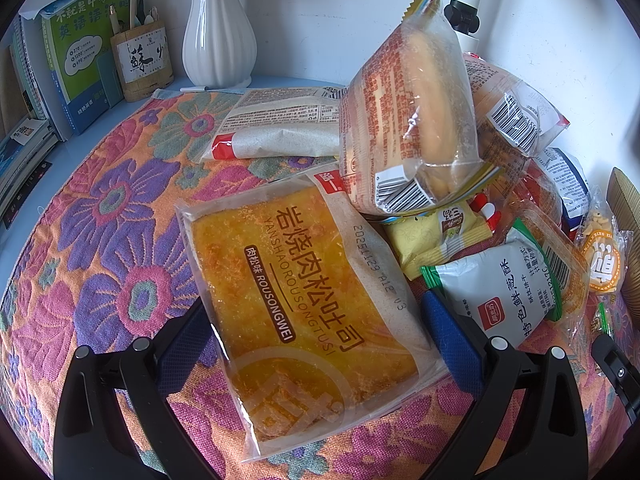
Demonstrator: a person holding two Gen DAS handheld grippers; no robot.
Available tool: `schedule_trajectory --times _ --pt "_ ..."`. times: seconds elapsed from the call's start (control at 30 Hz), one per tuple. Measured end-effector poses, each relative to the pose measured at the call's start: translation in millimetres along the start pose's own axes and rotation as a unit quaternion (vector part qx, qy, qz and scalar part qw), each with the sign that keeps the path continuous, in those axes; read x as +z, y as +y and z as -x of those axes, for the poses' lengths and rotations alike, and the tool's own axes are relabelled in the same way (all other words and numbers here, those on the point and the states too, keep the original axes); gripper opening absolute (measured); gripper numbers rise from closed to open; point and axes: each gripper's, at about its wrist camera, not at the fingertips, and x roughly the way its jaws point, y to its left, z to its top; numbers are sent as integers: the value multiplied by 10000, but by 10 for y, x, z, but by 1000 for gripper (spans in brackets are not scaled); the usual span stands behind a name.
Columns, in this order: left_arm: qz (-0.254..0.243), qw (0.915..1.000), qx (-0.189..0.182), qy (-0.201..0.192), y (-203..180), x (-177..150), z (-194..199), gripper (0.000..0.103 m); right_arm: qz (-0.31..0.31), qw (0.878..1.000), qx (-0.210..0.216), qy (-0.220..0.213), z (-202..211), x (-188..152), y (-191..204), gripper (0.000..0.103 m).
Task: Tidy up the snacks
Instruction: 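Hold the biscuit pack in the right tool while the left tool grips the orange pork-floss toast bag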
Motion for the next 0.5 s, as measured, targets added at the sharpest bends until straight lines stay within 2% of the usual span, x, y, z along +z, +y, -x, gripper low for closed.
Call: schedule_trajectory --times 0.5 --pt "0 10000 0 1 0 -2 0 98 12 10000 -10 1 -8 -15 1 56"
